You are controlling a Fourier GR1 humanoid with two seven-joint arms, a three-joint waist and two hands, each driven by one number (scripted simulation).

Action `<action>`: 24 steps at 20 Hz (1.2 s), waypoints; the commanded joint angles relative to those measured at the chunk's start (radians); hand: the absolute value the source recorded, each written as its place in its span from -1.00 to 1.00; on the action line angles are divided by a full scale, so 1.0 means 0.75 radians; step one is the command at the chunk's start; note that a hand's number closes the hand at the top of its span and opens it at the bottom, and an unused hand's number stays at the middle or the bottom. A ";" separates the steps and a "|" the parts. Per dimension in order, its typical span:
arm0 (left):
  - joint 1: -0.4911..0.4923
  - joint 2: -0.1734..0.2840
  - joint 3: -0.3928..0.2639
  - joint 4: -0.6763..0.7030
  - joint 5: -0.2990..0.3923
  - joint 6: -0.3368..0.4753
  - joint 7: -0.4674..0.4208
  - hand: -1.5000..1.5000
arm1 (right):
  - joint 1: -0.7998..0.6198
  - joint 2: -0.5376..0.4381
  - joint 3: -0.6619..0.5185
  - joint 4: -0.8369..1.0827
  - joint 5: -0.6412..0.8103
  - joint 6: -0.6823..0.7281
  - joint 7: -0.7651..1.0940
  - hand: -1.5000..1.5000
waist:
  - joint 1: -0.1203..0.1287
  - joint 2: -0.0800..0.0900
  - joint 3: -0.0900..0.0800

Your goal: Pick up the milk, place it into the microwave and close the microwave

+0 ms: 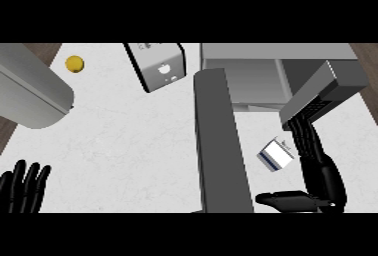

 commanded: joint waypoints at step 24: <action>0.019 -0.012 -0.104 0.023 -0.046 0.067 -0.024 -1.00 | -0.423 -0.259 -0.260 1.183 0.129 0.041 -0.613 -1.00 | 0.005 0.003 0.001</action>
